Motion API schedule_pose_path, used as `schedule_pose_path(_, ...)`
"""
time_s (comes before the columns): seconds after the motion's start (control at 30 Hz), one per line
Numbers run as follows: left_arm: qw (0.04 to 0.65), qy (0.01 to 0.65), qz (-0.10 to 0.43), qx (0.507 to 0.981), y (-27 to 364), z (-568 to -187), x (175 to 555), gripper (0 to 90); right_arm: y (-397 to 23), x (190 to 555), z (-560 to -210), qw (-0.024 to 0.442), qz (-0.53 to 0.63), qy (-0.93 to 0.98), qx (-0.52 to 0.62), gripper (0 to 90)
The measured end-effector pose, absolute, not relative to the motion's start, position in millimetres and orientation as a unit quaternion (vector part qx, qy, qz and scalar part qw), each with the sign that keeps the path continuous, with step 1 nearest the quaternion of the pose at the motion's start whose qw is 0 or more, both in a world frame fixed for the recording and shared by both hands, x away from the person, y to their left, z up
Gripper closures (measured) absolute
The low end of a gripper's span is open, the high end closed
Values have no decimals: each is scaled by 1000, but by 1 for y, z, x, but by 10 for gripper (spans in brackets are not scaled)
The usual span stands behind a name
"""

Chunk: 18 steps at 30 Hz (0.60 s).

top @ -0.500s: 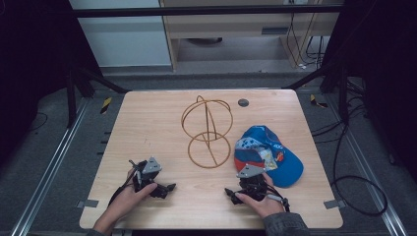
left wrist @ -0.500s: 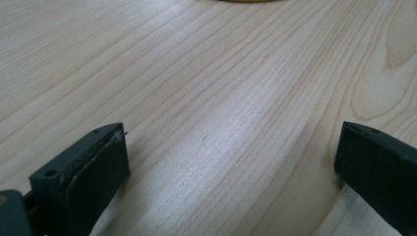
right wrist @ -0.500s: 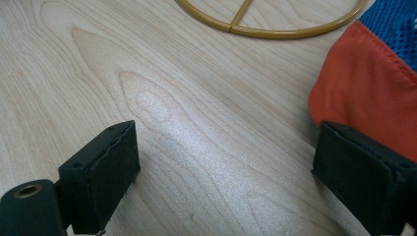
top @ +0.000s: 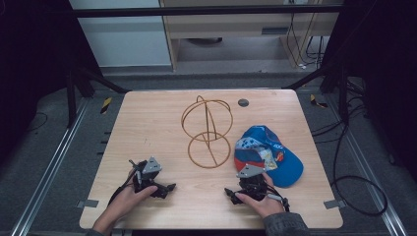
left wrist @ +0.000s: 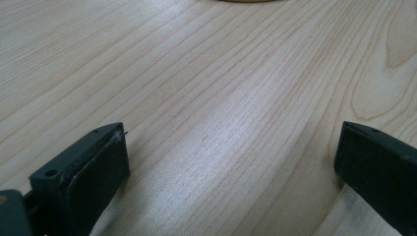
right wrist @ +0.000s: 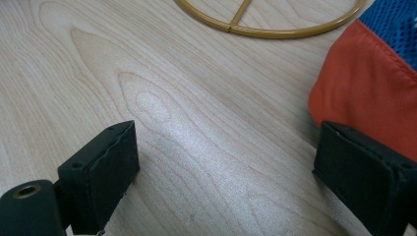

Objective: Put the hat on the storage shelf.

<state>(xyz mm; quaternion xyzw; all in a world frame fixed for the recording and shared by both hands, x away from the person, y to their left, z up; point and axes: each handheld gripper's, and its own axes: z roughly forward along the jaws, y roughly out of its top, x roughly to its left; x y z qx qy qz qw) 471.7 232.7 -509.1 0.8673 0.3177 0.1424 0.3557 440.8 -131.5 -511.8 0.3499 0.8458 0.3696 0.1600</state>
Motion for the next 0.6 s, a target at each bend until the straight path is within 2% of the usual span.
schedule_pose_path(0.2,356,317,141,868,233,-509,472,0,-133,439,-505,159,361,852,345,113)
schedule_pose_path(0.6,355,330,146,862,234,-509,475,0,-181,426,-470,157,350,857,344,118)
